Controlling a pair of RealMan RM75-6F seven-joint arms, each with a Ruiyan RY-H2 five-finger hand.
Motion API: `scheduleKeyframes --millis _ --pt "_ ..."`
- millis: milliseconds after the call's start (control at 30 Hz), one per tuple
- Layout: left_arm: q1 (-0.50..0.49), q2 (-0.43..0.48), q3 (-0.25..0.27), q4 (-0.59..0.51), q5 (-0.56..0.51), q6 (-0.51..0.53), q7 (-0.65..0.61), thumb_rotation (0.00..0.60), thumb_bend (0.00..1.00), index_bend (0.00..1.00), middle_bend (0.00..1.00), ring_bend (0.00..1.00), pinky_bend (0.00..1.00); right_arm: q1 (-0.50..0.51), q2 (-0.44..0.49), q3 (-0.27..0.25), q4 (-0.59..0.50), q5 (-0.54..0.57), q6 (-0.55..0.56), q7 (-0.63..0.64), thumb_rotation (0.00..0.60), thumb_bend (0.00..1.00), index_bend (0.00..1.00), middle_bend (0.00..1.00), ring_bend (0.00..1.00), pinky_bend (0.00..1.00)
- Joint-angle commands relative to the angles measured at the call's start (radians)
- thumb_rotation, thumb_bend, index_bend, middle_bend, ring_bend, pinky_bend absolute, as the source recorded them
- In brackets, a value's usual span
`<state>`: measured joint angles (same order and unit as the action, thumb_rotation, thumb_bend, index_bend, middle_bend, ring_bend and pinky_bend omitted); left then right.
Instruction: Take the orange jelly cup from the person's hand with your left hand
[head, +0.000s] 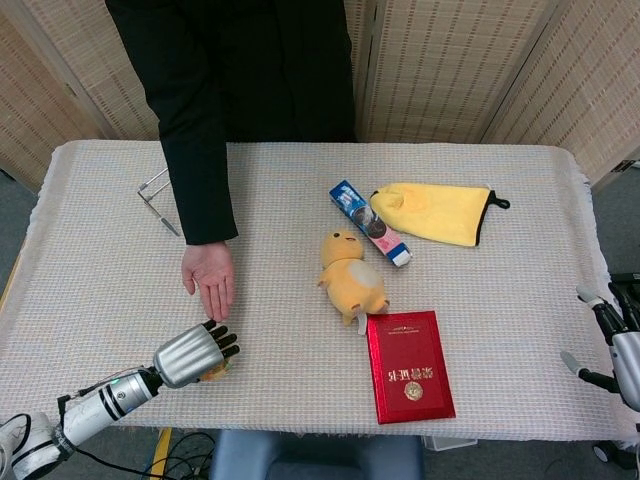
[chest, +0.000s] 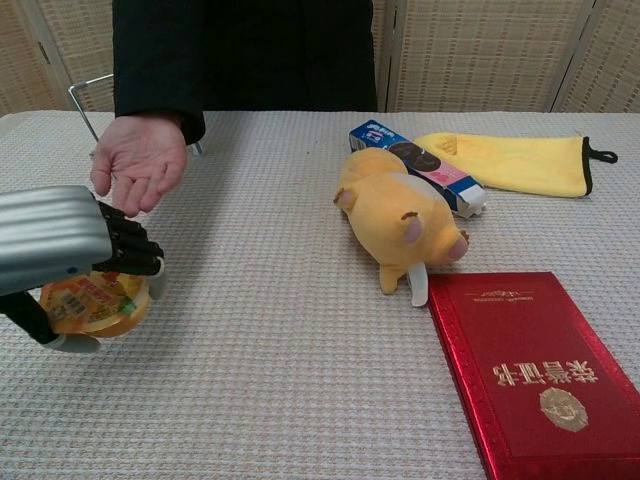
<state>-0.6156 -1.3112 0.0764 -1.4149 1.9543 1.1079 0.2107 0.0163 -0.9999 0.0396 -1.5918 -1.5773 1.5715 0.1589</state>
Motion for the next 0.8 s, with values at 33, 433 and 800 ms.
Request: scheduleKeyframes --millis 33,433,800 --pt "0.001 -0.018 -0.001 0.007 -0.05 -0.041 0.039 0.6 0.23 0.38 0.35 0.36 0.73 -0.001 0.0 0.0 0.0 0.0 0.0 0.0 0.6 0.2 0.1 0.22 0.07 0.13" --pt "0.071 0.018 0.014 -0.082 -0.087 0.059 0.115 0.6 0.07 0.0 0.0 0.0 0.37 -0.004 0.004 0.0 -0.005 -0.006 0.008 -0.001 0.6 0.2 0.1 0.22 0.07 0.13" --pt "0.279 0.081 -0.037 -0.107 -0.273 0.349 0.02 0.6 0.07 0.0 0.0 0.0 0.37 -0.001 0.0 0.0 -0.005 -0.012 0.007 -0.004 0.6 0.2 0.1 0.22 0.07 0.13"
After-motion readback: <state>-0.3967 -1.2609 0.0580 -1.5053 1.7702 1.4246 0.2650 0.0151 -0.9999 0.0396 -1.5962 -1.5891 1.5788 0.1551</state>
